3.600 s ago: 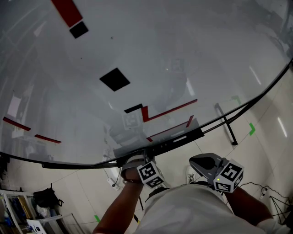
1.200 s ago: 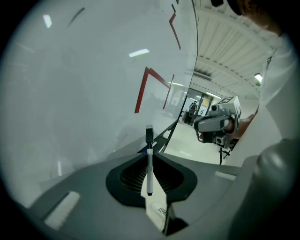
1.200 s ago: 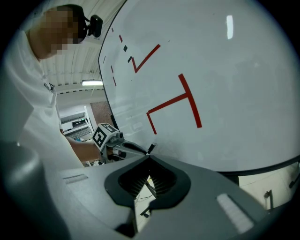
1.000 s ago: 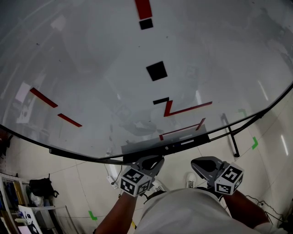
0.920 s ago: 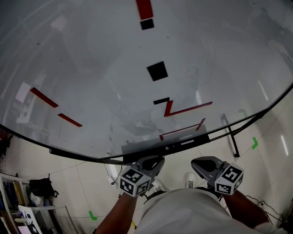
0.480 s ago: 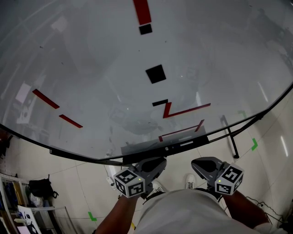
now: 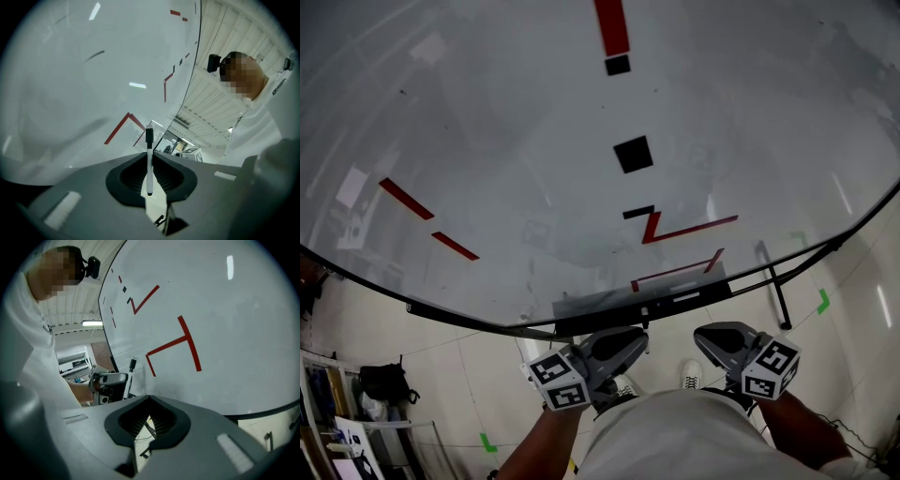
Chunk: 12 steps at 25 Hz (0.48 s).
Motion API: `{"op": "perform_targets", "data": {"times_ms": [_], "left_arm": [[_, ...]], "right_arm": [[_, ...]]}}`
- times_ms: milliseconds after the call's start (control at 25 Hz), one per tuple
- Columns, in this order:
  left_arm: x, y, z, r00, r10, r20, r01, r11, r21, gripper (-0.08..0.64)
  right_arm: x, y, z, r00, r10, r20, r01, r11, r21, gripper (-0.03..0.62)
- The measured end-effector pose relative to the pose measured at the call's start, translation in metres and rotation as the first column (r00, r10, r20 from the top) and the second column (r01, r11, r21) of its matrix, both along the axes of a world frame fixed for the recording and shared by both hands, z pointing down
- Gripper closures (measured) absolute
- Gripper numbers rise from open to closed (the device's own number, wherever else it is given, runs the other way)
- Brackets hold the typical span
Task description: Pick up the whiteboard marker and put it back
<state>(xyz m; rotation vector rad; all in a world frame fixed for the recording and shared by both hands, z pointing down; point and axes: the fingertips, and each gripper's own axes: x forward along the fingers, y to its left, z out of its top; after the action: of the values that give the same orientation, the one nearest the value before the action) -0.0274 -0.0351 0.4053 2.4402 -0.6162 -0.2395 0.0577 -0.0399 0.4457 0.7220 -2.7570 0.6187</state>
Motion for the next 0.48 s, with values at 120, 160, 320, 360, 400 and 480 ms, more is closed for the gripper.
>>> {"op": "perform_targets", "data": {"times_ms": [120,160,320,360,400,480], "left_arm": [[-0.003,0.003,-0.009,0.999,0.012,-0.042,-0.011,1.0,0.025,0.505],[-0.003,0.004,-0.013,0.999,0.014,-0.044,-0.012,0.999,0.039,0.505],[-0.004,0.008,-0.026,0.999,0.019,-0.04,-0.014,0.993,0.116,0.505],[-0.004,0.009,-0.029,0.999,0.018,-0.036,-0.014,0.991,0.134,0.505],[-0.004,0.009,-0.031,0.999,0.017,-0.03,-0.012,0.988,0.151,0.505],[-0.005,0.01,-0.034,1.0,0.013,-0.015,-0.01,0.984,0.178,0.505]], "right_arm": [[-0.003,0.0,0.0,1.0,-0.006,0.0,0.006,1.0,0.0,0.591],[-0.003,0.001,0.0,1.0,-0.008,-0.001,0.008,1.0,-0.001,0.591],[-0.004,0.002,0.002,1.0,-0.012,-0.005,0.012,1.0,-0.004,0.591],[-0.004,0.002,0.002,1.0,-0.012,-0.005,0.012,1.0,-0.005,0.591],[-0.004,0.002,0.002,1.0,-0.012,-0.005,0.012,1.0,-0.005,0.591],[-0.004,0.001,0.003,1.0,-0.011,-0.006,0.011,1.0,-0.005,0.591]]}}
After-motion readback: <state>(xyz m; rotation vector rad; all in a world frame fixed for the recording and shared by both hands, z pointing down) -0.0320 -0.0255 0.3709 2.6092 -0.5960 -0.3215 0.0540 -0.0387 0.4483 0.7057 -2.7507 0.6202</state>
